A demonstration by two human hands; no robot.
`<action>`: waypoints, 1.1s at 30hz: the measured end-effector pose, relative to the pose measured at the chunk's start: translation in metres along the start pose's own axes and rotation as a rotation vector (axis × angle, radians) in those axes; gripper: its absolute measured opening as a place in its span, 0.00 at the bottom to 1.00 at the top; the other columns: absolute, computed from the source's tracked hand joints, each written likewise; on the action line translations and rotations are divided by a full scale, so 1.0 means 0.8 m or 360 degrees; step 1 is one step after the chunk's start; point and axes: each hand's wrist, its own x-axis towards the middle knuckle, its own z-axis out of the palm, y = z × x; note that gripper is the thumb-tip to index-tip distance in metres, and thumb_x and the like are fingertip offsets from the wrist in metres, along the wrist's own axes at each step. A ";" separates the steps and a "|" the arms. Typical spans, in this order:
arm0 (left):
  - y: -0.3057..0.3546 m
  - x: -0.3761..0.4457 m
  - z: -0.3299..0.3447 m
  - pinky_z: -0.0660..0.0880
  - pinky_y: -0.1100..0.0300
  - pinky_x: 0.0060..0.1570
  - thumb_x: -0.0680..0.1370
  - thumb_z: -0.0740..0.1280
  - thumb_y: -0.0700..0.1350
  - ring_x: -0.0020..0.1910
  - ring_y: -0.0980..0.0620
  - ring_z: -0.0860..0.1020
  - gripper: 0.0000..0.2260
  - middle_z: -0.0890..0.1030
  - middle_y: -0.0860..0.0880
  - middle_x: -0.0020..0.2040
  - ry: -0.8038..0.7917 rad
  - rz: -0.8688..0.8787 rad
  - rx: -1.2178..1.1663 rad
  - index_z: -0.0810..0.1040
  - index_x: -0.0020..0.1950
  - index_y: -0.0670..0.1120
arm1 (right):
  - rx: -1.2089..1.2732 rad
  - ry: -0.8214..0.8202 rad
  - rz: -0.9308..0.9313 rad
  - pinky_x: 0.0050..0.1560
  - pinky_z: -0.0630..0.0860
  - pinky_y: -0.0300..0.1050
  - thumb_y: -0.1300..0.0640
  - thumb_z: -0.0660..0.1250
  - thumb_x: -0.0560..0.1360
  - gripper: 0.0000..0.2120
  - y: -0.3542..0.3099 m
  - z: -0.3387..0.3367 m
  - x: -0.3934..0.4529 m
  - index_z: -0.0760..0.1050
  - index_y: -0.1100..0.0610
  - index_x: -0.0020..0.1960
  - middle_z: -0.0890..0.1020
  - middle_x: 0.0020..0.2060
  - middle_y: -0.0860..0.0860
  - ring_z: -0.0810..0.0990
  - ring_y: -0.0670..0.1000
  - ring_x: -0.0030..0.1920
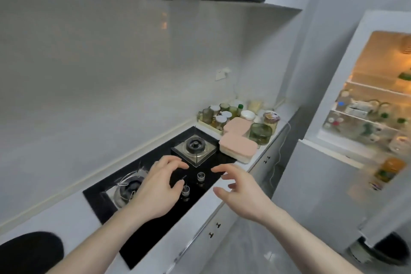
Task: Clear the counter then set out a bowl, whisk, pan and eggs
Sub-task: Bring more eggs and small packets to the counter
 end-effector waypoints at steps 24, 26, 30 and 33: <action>0.335 0.306 0.267 0.62 0.70 0.62 0.79 0.68 0.47 0.66 0.66 0.67 0.13 0.69 0.67 0.63 -0.0608 0.0936 -0.0224 0.76 0.62 0.60 | 0.0030 0.1037 0.0574 0.59 0.76 0.36 0.54 0.72 0.76 0.18 0.247 -0.343 -0.058 0.76 0.41 0.64 0.76 0.60 0.35 0.75 0.36 0.60; 0.353 0.324 0.293 0.62 0.72 0.61 0.78 0.69 0.47 0.65 0.67 0.69 0.14 0.70 0.65 0.63 -0.0618 0.0939 -0.0234 0.76 0.62 0.59 | 0.0026 0.1048 0.0601 0.59 0.76 0.37 0.54 0.72 0.76 0.18 0.272 -0.369 -0.055 0.76 0.42 0.64 0.76 0.61 0.36 0.76 0.37 0.60; 0.377 0.356 0.334 0.64 0.73 0.59 0.78 0.69 0.47 0.64 0.64 0.71 0.14 0.70 0.65 0.63 -0.0659 0.0948 -0.0228 0.76 0.61 0.61 | 0.0004 0.1043 0.0660 0.55 0.74 0.34 0.53 0.73 0.76 0.18 0.316 -0.409 -0.052 0.76 0.41 0.64 0.76 0.63 0.37 0.76 0.38 0.60; 0.399 0.382 0.363 0.69 0.61 0.64 0.77 0.69 0.48 0.65 0.62 0.71 0.14 0.70 0.64 0.63 -0.0679 0.0975 -0.0244 0.75 0.61 0.61 | 0.0007 0.1090 0.0709 0.53 0.72 0.32 0.54 0.73 0.75 0.19 0.349 -0.438 -0.053 0.76 0.40 0.62 0.77 0.62 0.38 0.77 0.37 0.59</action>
